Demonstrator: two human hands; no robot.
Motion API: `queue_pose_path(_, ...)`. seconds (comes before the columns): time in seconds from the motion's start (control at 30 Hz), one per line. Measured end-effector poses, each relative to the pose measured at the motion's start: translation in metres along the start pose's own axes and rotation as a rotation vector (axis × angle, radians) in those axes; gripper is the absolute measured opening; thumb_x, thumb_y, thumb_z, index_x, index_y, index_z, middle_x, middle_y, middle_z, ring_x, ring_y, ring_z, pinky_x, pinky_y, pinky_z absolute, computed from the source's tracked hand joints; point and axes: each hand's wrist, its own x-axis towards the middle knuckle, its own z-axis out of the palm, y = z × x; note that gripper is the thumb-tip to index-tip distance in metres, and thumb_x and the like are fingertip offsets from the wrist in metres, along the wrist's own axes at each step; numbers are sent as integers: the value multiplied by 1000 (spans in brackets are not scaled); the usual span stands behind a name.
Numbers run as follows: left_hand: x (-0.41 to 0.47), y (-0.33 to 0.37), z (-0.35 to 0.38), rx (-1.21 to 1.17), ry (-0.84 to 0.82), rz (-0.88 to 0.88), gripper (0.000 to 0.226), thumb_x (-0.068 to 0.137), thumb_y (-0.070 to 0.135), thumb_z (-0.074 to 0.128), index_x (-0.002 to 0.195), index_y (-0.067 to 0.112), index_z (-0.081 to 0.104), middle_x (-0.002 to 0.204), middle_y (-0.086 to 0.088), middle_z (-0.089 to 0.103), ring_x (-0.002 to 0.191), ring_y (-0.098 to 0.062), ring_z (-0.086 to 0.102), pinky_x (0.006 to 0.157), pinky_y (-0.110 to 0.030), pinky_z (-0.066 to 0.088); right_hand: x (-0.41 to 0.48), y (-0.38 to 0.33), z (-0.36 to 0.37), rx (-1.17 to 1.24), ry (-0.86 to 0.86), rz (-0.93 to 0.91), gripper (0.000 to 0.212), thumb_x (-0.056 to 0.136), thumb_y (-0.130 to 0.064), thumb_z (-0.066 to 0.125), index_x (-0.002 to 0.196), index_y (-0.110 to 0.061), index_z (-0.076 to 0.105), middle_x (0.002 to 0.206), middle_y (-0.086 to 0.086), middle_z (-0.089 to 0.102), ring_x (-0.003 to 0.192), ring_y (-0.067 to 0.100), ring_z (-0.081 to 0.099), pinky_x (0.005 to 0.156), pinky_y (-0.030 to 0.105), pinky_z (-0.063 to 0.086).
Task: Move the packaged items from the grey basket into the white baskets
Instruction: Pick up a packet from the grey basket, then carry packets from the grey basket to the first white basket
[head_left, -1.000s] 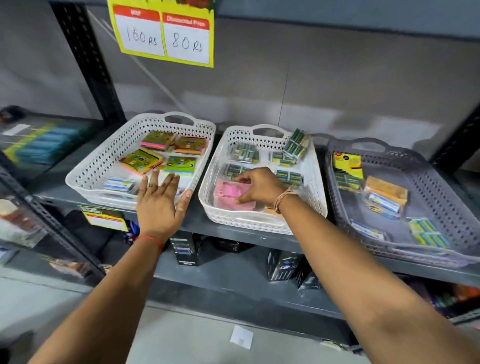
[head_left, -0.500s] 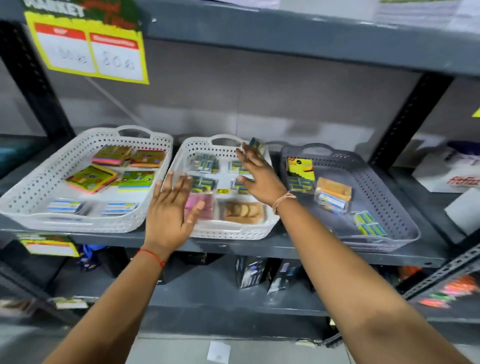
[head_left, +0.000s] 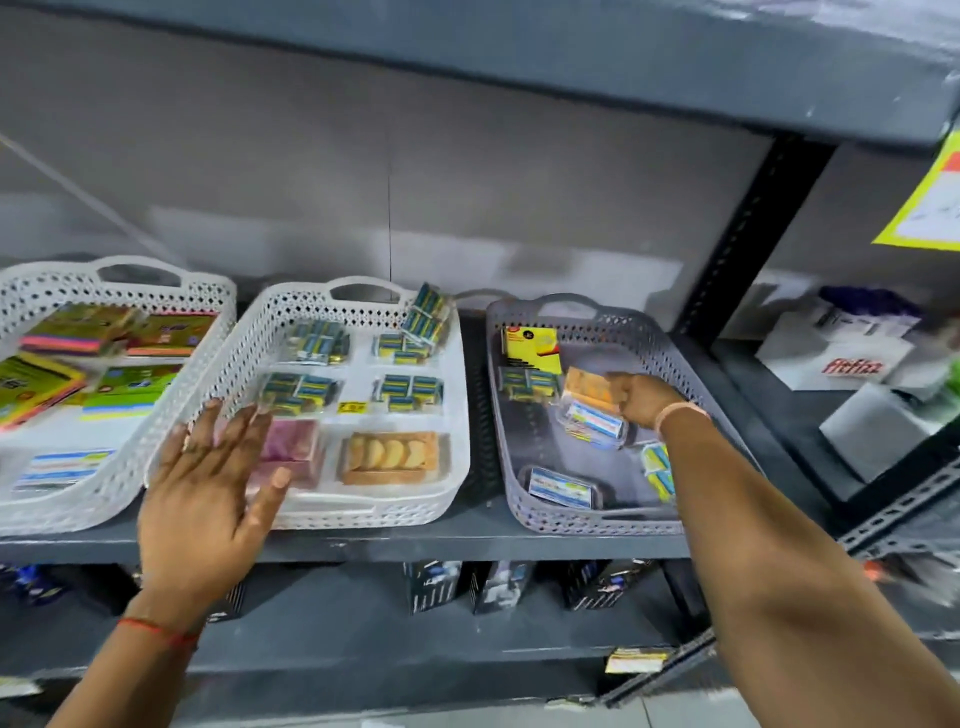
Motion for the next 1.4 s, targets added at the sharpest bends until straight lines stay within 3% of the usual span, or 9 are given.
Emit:
queue_pose_path(0.23,-1,8,2,-1,54,-35,77,92,56,11,127,0,51,129,-24,53,129,-38,38,107,-46,23,13,3,8,1,54,-22,37,87,-20,57,123,-12,56,127,16,60,113,31,58,88,30,44)
queue_pose_path(0.43,-2,5,4,8,11,-38,78,93,56,9,128,1,50,132,-20,52,130,-34,36,108,-44,23,-7,-38,-17,138,339,-82,30,81,-9,58,110,-4,62,114,24,66,104,36,62,87,35,49)
queue_pose_path(0.5,-3,4,1,3,-3,-32,78,92,57,9,128,1,50,133,-20,51,131,-34,35,108,-43,21,-29,-79,-31,207,416,-175,37,75,-24,63,107,-6,64,111,21,68,102,34,63,85,35,49)
queue_pose_path(0.57,-3,0,-3,3,-23,-38,79,92,58,8,129,0,49,133,-21,51,132,-35,34,109,-41,17,-56,-123,-39,298,365,-303,48,72,-35,65,112,-8,63,114,15,68,104,29,63,85,28,47)
queue_pose_path(0.63,-2,-9,-7,7,-36,-75,82,91,60,7,129,-1,48,133,-23,50,132,-37,33,109,-40,14,-81,-158,-37,375,214,-401,54,75,-24,72,124,-9,56,117,7,65,107,22,59,87,21,41)
queue_pose_path(0.83,-1,-37,-18,7,-73,-137,93,85,69,2,135,0,41,141,-22,41,136,-37,26,112,-41,10,-99,-199,4,81,-65,-490,69,72,-3,72,135,-7,46,141,11,49,128,24,46,105,27,37)
queue_pose_path(1.07,-4,-52,-21,40,-93,-176,99,83,71,1,131,-3,45,136,-24,47,135,-37,29,112,-43,10,-92,-204,27,16,-126,-461,71,71,-6,76,136,-8,45,143,11,47,128,26,47,103,29,42)
queue_pose_path(1.3,-8,-56,-18,95,-66,-191,96,86,68,4,122,-7,53,123,-28,57,127,-42,39,109,-47,16,-91,-206,32,-19,-102,-468,73,73,-11,76,138,-9,43,145,10,45,132,25,42,108,27,35)
queue_pose_path(1.4,-9,-55,-17,98,-54,-184,95,87,67,5,120,-8,54,121,-29,57,126,-43,41,108,-46,17,-92,-201,28,77,-97,-497,84,74,-18,76,145,-12,29,155,7,28,142,23,26,116,30,23)
